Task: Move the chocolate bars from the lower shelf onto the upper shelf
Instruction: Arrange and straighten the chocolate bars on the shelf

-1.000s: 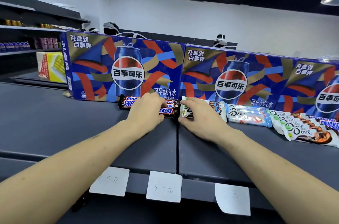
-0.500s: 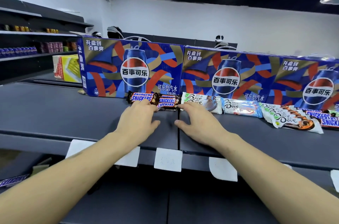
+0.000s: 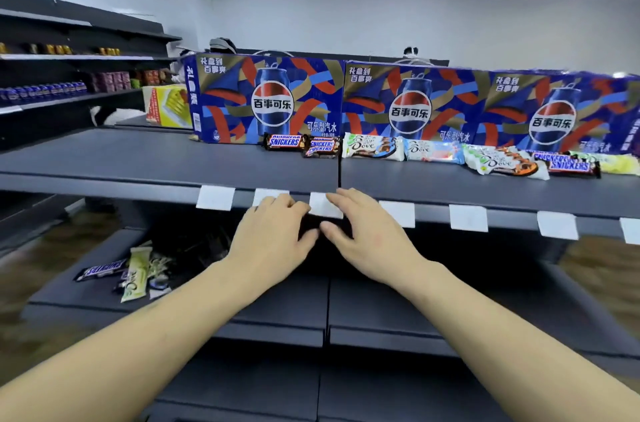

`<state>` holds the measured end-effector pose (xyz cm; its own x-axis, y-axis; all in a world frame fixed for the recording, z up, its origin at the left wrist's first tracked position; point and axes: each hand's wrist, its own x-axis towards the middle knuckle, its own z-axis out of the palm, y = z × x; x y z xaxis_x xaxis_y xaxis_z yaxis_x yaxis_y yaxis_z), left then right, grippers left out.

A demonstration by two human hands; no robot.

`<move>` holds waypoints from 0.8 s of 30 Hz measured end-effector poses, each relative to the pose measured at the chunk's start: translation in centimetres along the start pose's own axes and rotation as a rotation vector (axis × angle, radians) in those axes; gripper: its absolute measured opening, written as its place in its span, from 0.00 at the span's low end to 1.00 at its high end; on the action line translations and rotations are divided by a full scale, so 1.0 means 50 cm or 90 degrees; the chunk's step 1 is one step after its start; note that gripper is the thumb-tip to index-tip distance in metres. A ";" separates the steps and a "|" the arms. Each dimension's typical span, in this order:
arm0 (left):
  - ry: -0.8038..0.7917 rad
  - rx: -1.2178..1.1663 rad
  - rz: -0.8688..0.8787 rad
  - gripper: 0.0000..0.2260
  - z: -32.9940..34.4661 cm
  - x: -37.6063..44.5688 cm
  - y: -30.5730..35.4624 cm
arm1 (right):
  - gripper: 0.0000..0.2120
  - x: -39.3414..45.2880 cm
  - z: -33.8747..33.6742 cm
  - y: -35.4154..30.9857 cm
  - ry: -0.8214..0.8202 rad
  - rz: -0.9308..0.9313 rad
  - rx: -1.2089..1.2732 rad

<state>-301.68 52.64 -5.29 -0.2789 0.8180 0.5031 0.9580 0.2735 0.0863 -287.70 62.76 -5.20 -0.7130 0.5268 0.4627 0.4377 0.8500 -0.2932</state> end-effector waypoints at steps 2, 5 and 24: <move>-0.022 0.002 -0.005 0.20 0.009 -0.053 -0.002 | 0.27 -0.045 0.018 -0.021 -0.017 -0.003 -0.005; -0.075 0.013 -0.021 0.22 0.033 -0.126 -0.016 | 0.29 -0.099 0.066 -0.038 -0.080 0.027 0.003; -0.245 0.018 -0.139 0.21 0.273 -0.279 -0.301 | 0.30 -0.072 0.476 -0.094 -0.288 0.114 0.025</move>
<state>-313.14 43.99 -25.37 -0.4846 0.8667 0.1182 0.8730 0.4706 0.1282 -300.24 56.73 -25.41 -0.7989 0.6015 -0.0053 0.5601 0.7407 -0.3710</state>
